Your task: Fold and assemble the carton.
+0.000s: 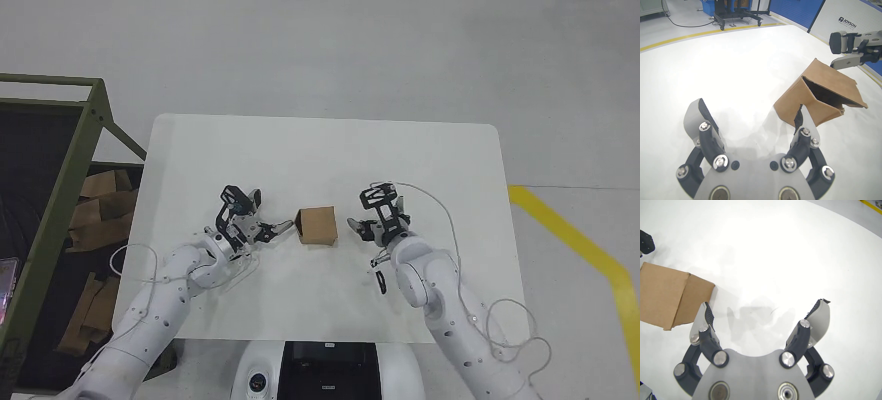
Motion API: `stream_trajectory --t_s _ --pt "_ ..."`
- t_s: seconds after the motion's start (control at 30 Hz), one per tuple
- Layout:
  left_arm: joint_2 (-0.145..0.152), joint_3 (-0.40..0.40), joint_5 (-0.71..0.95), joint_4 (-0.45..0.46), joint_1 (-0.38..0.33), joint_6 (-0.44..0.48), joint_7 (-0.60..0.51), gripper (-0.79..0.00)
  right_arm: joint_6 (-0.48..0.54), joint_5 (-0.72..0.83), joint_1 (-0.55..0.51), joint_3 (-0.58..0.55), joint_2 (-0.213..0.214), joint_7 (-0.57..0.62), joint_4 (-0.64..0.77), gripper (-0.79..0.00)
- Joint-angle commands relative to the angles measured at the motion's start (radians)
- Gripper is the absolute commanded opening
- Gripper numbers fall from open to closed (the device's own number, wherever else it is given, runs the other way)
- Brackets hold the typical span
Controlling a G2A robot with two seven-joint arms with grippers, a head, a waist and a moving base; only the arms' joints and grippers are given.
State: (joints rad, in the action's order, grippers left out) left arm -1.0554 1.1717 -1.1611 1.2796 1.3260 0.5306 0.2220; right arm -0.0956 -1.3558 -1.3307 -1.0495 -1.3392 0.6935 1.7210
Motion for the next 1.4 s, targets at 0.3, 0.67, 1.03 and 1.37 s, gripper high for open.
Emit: stream_trajectory --t_s 0.3,0.67,1.03,1.37 --pt "-0.008 -0.011 -0.007 -0.009 -0.007 0.004 -0.008 0.0 0.007 -0.007 0.066 0.07 -0.02 0.036 -0.056 0.0" --pt "-0.016 -0.025 -0.018 -0.002 -0.01 0.006 -0.009 0.0 0.016 -0.007 0.084 0.086 -0.03 0.037 -0.076 0.0" --pt "-0.022 -0.033 -0.027 0.011 -0.012 0.001 -0.018 0.0 0.032 -0.003 0.088 0.084 -0.035 0.04 -0.082 0.0" --pt "-0.019 0.011 0.0 0.012 -0.001 -0.004 -0.01 0.0 0.034 -0.005 0.083 0.075 -0.037 0.039 -0.08 0.0"
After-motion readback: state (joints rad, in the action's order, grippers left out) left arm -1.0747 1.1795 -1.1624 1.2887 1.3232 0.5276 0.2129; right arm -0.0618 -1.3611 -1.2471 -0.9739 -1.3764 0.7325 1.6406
